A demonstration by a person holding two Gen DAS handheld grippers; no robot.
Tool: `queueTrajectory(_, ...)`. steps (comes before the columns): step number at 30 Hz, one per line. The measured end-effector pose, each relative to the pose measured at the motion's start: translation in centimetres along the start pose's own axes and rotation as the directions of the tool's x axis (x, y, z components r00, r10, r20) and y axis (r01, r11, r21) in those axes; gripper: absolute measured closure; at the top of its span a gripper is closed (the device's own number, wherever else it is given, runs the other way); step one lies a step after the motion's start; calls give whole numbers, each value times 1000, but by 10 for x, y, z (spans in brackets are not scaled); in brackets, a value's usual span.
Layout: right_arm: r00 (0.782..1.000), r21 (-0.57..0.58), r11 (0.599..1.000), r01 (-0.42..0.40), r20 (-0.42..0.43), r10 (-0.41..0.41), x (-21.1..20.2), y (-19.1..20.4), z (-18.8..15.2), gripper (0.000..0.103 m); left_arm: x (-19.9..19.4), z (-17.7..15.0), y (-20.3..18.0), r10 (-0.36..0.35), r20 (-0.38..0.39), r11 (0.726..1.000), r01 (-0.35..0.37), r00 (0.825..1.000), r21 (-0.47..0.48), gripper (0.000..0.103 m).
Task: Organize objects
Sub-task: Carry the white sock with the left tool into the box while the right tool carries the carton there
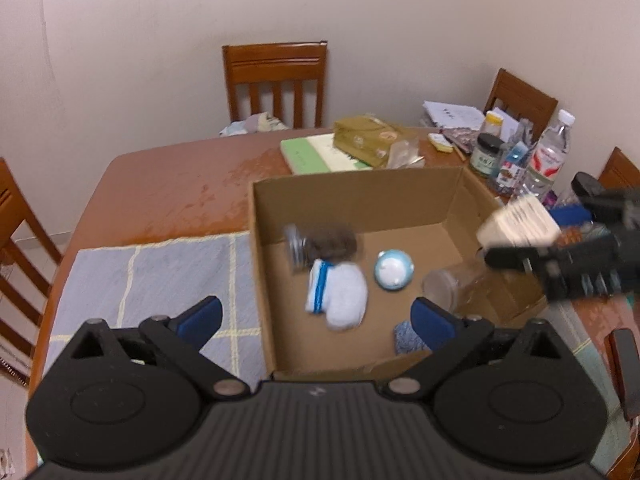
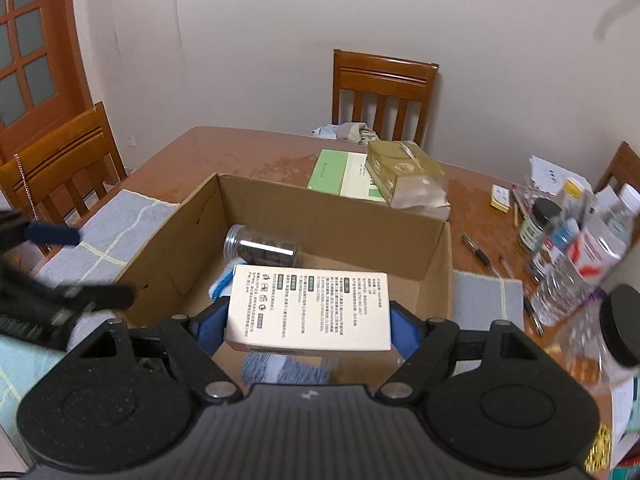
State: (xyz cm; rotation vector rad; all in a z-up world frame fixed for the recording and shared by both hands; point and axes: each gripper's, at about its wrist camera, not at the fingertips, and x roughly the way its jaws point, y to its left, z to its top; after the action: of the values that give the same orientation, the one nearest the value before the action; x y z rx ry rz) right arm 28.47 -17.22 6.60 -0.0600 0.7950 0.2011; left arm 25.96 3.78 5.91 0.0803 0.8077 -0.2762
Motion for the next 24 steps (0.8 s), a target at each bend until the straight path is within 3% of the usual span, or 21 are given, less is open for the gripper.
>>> queueTrajectory(12,999,-19,1000,0,-50,-1,50,-25,28,19,-3,-13,9,36,-49,998,-38,998,-41,3)
queueTrajectory(14,999,-11,1000,6,-51,-6,54,-27,31,15,-4,-14,7,36,-48,999,-37,998,-33,3)
queueTrajectory(16,999,5,1000,20,-42,-20,56,-30,33,0,-4,-15,6,35,-53,999,-37,998,-32,3)
queueTrajectory(24,997,67,997,35,-64,-31,55,-35,24,0,3,-30,6,35,-81,999,-38,996,-35,3)
